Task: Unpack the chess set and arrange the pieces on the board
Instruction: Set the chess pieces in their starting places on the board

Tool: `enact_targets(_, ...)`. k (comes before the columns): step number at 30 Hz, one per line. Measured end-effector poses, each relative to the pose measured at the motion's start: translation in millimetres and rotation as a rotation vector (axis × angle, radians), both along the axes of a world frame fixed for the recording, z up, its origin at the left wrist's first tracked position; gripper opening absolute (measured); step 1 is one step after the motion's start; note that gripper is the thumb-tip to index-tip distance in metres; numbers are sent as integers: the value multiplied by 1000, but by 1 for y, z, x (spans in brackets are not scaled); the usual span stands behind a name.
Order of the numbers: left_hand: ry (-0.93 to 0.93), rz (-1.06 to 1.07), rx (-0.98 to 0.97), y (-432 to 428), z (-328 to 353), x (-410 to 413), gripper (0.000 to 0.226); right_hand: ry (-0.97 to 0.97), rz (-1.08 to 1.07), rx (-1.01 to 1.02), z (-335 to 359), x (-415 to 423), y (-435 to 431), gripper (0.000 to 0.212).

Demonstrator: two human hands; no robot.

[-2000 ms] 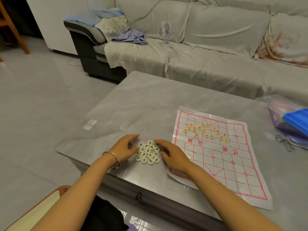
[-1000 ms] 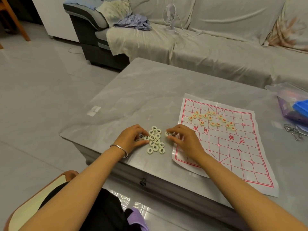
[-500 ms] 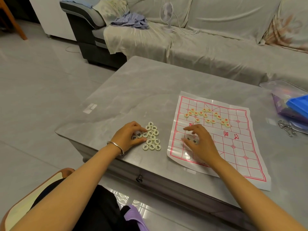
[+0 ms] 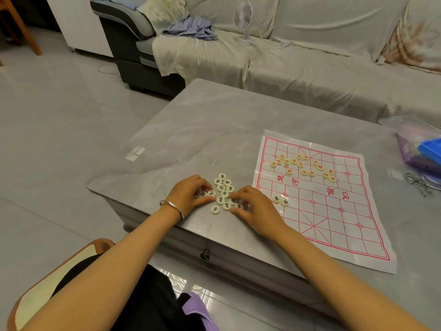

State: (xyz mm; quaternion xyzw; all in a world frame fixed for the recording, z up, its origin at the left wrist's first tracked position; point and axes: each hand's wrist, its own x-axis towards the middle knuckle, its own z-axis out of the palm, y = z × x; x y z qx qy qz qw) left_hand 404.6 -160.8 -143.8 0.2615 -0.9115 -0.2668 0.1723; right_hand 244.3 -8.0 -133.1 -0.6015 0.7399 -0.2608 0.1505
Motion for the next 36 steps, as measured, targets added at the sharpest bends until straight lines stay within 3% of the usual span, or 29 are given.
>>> enact_targets(11,2,4,-26,2,1,1,31,1,-6,-51,-5,1,-10,26)
enact_targets(15,95,48,-10,0,6,-4,26,-30,-26,-85,-5,1,-8,25)
enact_targets(20,246,19,4,12,23,-24,28,-145,-183,-174,2,-11,2,19)
enact_targets(26,238,-137,88,58,35,-81,30,-216,-428,-172,12,-76,64,17)
enact_targets(30,104,-272,29,96,40,-136,33,-165,-532,-95,16,-115,113,20)
enact_targets(36,-229,-316,-124,126,28,-190,37,-119,-513,22,9,-129,142,24)
